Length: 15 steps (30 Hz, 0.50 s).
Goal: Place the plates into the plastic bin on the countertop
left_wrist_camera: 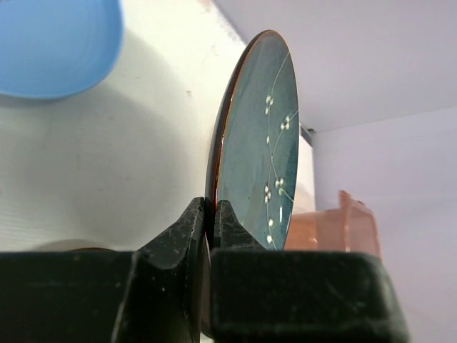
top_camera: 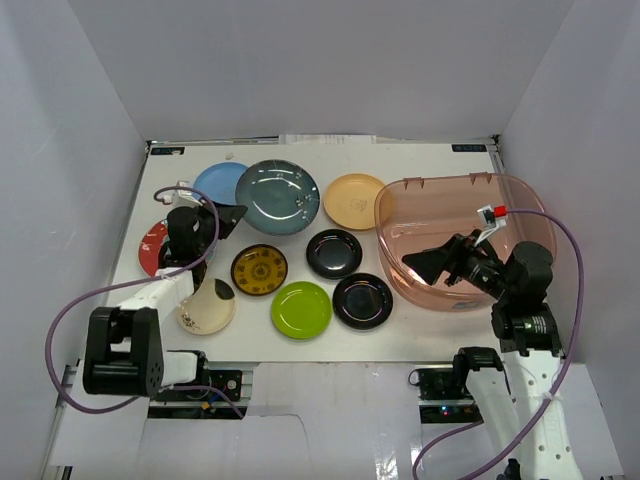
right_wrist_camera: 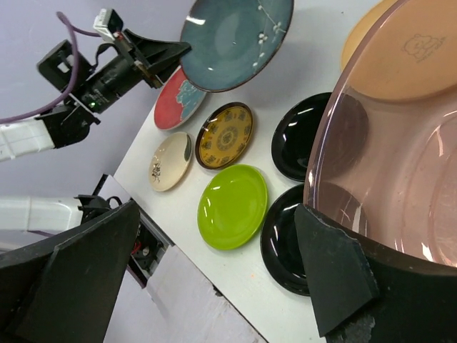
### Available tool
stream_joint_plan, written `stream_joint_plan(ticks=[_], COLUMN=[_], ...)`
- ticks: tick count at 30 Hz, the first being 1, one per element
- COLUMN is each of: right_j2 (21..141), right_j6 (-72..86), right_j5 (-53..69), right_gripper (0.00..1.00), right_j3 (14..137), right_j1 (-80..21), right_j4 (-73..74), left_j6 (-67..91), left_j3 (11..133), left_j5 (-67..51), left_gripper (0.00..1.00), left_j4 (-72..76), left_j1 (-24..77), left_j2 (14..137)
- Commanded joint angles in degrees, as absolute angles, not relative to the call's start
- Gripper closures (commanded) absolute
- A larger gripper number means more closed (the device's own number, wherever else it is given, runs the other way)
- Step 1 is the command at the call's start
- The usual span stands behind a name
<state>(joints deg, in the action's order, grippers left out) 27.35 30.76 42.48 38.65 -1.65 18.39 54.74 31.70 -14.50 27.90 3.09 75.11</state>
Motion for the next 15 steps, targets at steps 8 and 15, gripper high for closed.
stream_joint_plan(ticks=[8, 15], right_j2=[40.67, 54.22], right_j6=[32.70, 26.63], right_j5=[33.77, 20.40], right_gripper=[0.02, 0.02], right_j3=[44.82, 50.97], right_j1=[-10.44, -25.21], right_j4=[7.12, 4.49], left_j6=[65.20, 69.96], left_j3=[32.61, 32.78], left_j5=[-31.79, -38.04], left_gripper=[1.00, 1.00], left_j4=[28.83, 24.80], left_j1=[2.81, 5.01], left_j2=[56.98, 51.25])
